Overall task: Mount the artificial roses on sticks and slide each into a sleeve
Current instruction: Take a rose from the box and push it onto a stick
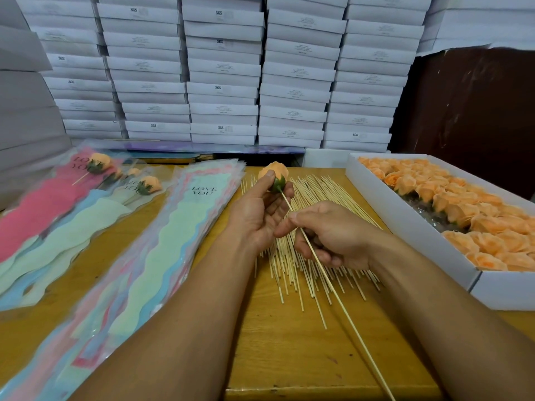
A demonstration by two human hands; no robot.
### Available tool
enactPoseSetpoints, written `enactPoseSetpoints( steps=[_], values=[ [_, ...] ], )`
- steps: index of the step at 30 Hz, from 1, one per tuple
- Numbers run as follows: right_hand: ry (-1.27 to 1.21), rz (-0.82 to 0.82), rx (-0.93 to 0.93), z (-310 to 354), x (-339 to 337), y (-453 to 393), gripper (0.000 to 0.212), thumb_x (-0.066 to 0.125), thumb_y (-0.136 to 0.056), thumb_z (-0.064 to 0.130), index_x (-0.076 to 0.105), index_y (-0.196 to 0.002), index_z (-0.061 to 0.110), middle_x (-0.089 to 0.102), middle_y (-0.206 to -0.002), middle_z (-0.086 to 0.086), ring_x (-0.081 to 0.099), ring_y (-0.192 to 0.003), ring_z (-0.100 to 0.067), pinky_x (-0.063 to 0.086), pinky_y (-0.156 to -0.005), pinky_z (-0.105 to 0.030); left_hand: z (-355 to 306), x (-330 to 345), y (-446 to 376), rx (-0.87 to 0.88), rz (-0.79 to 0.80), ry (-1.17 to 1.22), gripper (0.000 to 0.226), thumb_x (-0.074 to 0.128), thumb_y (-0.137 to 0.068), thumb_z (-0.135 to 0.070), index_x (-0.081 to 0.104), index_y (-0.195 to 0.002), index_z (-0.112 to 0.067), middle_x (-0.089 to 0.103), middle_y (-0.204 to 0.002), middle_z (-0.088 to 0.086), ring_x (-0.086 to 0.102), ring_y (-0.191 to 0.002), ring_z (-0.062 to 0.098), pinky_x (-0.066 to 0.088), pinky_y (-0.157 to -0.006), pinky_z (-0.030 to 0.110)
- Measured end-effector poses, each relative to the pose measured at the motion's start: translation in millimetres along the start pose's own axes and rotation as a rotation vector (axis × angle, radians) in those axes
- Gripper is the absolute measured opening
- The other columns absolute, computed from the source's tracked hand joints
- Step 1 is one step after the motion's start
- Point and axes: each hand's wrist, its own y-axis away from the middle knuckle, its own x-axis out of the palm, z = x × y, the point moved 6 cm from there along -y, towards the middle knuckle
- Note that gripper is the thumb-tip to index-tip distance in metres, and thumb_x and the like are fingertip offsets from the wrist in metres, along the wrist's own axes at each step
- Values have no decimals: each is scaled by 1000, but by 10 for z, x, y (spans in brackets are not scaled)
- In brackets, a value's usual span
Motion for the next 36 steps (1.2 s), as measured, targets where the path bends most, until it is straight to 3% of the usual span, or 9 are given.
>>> enactPoseSetpoints(
  steps=[3,5,13,24,29,36],
  values=[
    [-5,-21,1,-6,-10,-12,30,45,-108,26,70,-105,11,57,-55,-3,40,-35,-8,29,-30,-18,-4,-1,9,8,-4,-27,21,65,-95,-27,66,-103,-7,75,-79,8,68,-63,10,51,-82,32],
    [-24,-58,-4,-12,-37,-25,23,50,-106,25,68,-106,10,58,-55,-4,41,-34,-7,28,-30,-18,-17,-1,14,28,-8,-36,18,64,-96,-24,64,-102,-6,75,-78,9,69,-63,11,55,-72,29],
    [-91,-166,-20,-69,-89,-89,15,63,-99,17,62,-87,10,65,-61,-7,44,-35,-8,30,-31,-17,-6,-10,10,10,-21,-62,16,64,-96,-17,63,-100,-2,74,-76,13,71,-64,13,57,-59,21],
    [-62,-200,-33,-54,-90,-82,16,58,-101,10,64,-87,6,65,-60,-9,43,-34,-8,28,-31,-17,11,-40,-22,-18,-37,-90,16,64,-95,-17,65,-97,0,74,-72,13,72,-62,13,60,-66,24],
    [-47,-194,-40,-42,-62,-73,17,55,-102,11,64,-89,5,66,-61,-9,44,-34,-9,29,-32,-18,8,-30,-8,-33,-33,-56,16,64,-95,-14,65,-93,2,73,-71,14,73,-62,16,60,-57,23],
    [-67,-184,-45,-35,-51,-76,19,52,-103,9,66,-95,-1,67,-62,-10,46,-36,-8,31,-32,-18,9,-35,3,-50,-38,-65,16,64,-95,-14,65,-92,2,73,-70,15,72,-60,16,60,-56,24]
  ],
)
